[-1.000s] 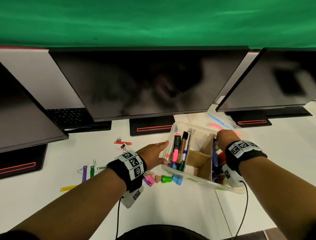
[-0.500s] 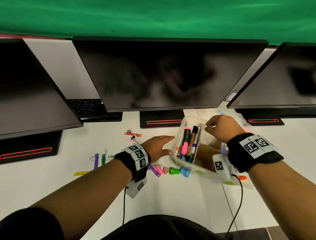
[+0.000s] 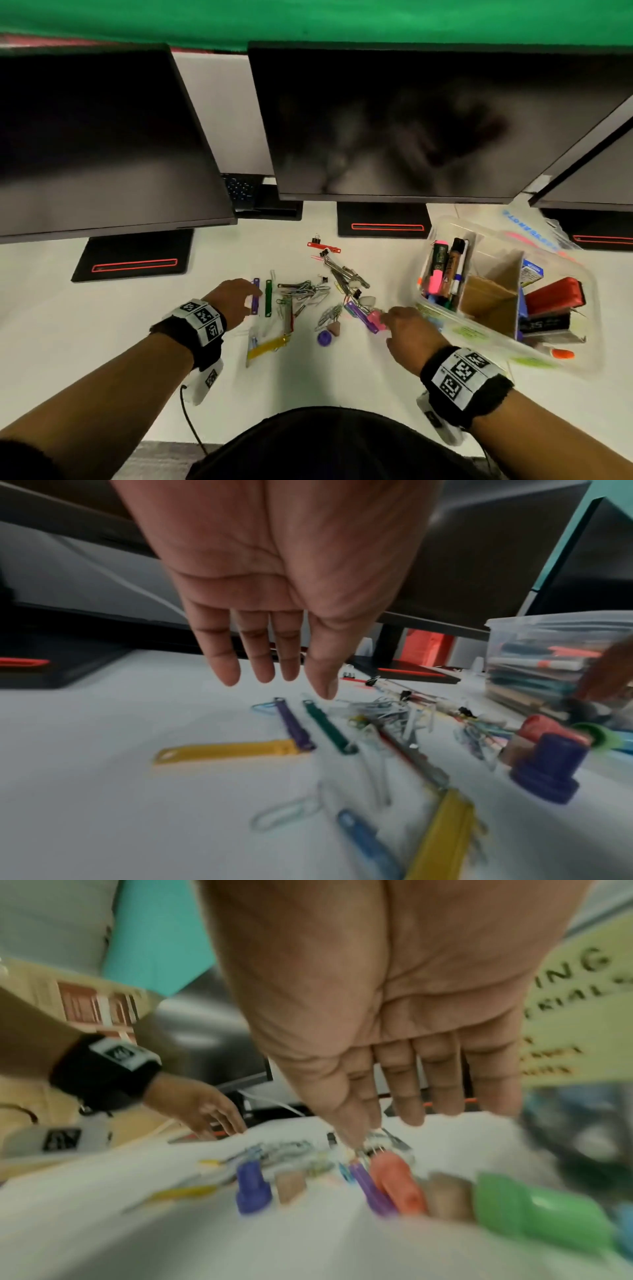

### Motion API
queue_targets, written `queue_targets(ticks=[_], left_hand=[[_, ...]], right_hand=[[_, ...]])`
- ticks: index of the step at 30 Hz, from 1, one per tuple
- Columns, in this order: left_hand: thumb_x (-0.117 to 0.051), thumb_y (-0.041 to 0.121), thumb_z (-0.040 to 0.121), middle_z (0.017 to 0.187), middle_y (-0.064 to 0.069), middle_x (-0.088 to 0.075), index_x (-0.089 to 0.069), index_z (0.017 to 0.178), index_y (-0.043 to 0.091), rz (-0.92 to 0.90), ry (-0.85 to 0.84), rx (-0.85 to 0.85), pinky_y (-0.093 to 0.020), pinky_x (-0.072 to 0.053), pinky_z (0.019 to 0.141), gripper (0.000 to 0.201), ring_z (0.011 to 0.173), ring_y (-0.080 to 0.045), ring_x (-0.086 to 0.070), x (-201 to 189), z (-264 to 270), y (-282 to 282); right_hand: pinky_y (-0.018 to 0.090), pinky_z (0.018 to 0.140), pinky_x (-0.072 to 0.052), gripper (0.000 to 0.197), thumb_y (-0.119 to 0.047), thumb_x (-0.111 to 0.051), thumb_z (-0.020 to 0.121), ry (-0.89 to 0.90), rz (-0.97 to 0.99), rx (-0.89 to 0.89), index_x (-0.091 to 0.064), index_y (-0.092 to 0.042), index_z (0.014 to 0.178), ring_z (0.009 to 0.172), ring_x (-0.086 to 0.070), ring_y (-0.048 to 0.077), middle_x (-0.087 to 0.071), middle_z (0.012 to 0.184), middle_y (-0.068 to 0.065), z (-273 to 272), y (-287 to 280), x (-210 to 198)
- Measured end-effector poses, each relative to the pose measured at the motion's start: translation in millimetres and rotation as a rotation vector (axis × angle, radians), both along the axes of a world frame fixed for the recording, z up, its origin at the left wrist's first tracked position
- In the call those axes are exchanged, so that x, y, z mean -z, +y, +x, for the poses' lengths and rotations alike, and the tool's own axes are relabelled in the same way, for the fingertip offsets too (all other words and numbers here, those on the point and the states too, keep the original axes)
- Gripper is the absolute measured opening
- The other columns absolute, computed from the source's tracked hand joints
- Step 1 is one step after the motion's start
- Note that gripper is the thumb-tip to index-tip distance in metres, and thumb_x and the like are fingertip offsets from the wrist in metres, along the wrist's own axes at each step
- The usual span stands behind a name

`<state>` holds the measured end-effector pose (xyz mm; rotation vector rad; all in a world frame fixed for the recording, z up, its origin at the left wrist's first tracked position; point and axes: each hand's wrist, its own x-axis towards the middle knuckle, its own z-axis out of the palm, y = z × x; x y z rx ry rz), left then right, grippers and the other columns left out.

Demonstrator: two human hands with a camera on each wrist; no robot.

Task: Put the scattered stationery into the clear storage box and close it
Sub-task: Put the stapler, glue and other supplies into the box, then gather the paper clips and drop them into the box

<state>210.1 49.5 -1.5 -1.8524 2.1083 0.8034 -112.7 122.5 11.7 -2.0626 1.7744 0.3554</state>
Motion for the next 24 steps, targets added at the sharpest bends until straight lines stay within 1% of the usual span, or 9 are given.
queue_targets(ticks=[3,5,8,11,13,16,19,22,24], left_hand=[[-0.060,0.016,0.088,0.145,-0.003,-0.041,-0.044,0.136,0.023,0.001,-0.068,-0.044,-0.033,-0.028,0.115,0.052,0.135,-0.023,-0.037,9.9,24.1,7.0],[-0.059,0.017,0.088,0.148,-0.004,-0.037,-0.037,0.141,0.022,0.001,-0.114,-0.064,-0.034,-0.027,0.116,0.058,0.138,-0.024,-0.033,15.2,35.4,11.3],[-0.061,0.019,0.087,0.148,-0.006,-0.034,-0.028,0.146,0.021,0.011,-0.154,-0.143,-0.036,-0.030,0.114,0.067,0.137,-0.027,-0.032,22.9,48.1,17.9],[-0.062,0.022,0.087,0.147,-0.007,-0.032,-0.025,0.146,0.020,0.025,-0.156,-0.159,-0.037,-0.033,0.112,0.070,0.135,-0.028,-0.033,28.8,54.8,23.6],[-0.061,0.022,0.088,0.149,-0.007,-0.028,-0.025,0.145,0.020,0.015,-0.140,-0.137,-0.036,-0.030,0.113,0.068,0.136,-0.027,-0.031,31.3,55.7,25.2],[-0.060,0.020,0.089,0.148,-0.006,-0.028,-0.027,0.145,0.018,-0.006,-0.092,-0.085,-0.034,-0.030,0.114,0.065,0.136,-0.025,-0.031,33.9,53.8,22.5],[-0.059,0.018,0.089,0.145,-0.005,-0.032,-0.030,0.144,0.017,-0.022,-0.044,-0.013,-0.031,-0.030,0.113,0.062,0.134,-0.023,-0.034,35.8,44.7,21.3],[-0.057,0.016,0.090,0.144,-0.005,-0.035,-0.033,0.143,0.016,-0.033,0.016,0.070,-0.027,-0.029,0.113,0.059,0.133,-0.022,-0.036,37.1,30.8,22.9],[-0.054,0.015,0.091,0.143,-0.005,-0.037,-0.034,0.143,0.015,-0.016,0.056,0.114,-0.025,-0.030,0.111,0.055,0.132,-0.021,-0.038,35.6,19.5,22.7]], right_hand=[[0.035,0.106,-0.038,0.053,-0.008,-0.046,0.085,0.008,-0.042,0.133,-0.044,-0.028,0.134,0.127,-0.042,0.024,-0.048,0.133,0.001,-11.6,10.2,24.7],[0.039,0.104,-0.040,0.061,-0.007,-0.047,0.084,-0.014,-0.058,0.220,-0.038,-0.035,0.137,0.133,-0.035,0.024,-0.042,0.139,0.000,-14.8,16.1,35.6],[0.047,0.103,-0.038,0.061,-0.010,-0.049,0.085,-0.010,-0.105,0.340,-0.034,-0.037,0.139,0.135,-0.031,0.026,-0.035,0.144,0.001,-9.5,21.1,43.7],[0.049,0.103,-0.039,0.058,-0.008,-0.049,0.086,-0.066,-0.123,0.430,-0.038,-0.032,0.138,0.134,-0.031,0.031,-0.035,0.146,0.006,-2.4,21.9,48.1],[0.046,0.104,-0.039,0.059,-0.007,-0.048,0.086,-0.090,-0.110,0.466,-0.037,-0.028,0.140,0.134,-0.033,0.033,-0.036,0.146,0.009,-0.4,22.8,51.8],[0.043,0.109,-0.033,0.060,0.000,-0.051,0.082,-0.146,-0.156,0.450,-0.040,-0.016,0.140,0.128,-0.042,0.035,-0.048,0.137,0.015,1.7,22.5,60.0],[0.043,0.108,-0.033,0.061,0.009,-0.053,0.075,-0.212,-0.195,0.447,-0.047,-0.006,0.134,0.121,-0.049,0.037,-0.056,0.128,0.020,4.9,21.1,64.3],[0.043,0.106,-0.036,0.063,0.012,-0.052,0.073,-0.243,-0.193,0.425,-0.047,-0.004,0.134,0.120,-0.048,0.039,-0.055,0.127,0.020,13.2,21.0,62.6],[0.040,0.107,-0.036,0.065,0.012,-0.049,0.073,-0.277,-0.168,0.386,-0.045,-0.005,0.136,0.122,-0.046,0.037,-0.053,0.129,0.018,21.5,20.2,59.6]])
